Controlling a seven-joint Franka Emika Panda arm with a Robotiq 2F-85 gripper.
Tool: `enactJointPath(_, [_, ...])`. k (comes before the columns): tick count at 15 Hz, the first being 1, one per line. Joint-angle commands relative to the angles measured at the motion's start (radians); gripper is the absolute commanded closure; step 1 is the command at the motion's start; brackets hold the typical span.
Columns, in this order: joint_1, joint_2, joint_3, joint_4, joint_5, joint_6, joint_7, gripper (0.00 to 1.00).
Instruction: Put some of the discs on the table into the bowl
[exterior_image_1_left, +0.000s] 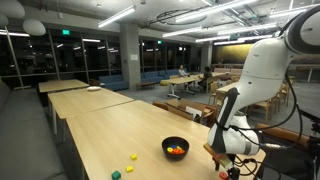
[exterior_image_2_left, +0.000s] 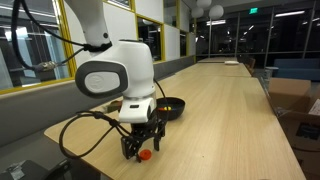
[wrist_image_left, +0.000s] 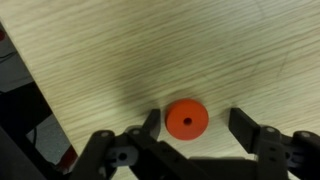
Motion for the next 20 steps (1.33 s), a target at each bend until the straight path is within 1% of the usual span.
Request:
enactJointPath(1, [0.057, 0.007, -0.053, 0.001, 0.018, 0.009, -0.029, 0.57])
enactJointPath(3, [0.079, 0.007, -0.078, 0.003, 0.017, 0.005, -0.034, 0.73])
enactJointPath(4, [0.093, 0.006, -0.092, 0.003, 0.015, 0.004, -0.034, 0.78])
enactJointPath(5, [0.106, 0.006, -0.108, 0.003, 0.012, 0.002, -0.034, 0.75])
enactJointPath(8, [0.159, 0.003, -0.172, 0.002, -0.012, -0.007, -0.034, 0.75])
enactJointPath(10, [0.203, 0.004, -0.227, 0.002, -0.036, -0.013, -0.029, 0.75])
enactJointPath(13, [0.27, 0.001, -0.317, 0.002, -0.085, -0.024, -0.022, 0.78])
enactJointPath(20, [0.422, -0.014, -0.513, 0.003, -0.211, -0.046, -0.002, 0.77])
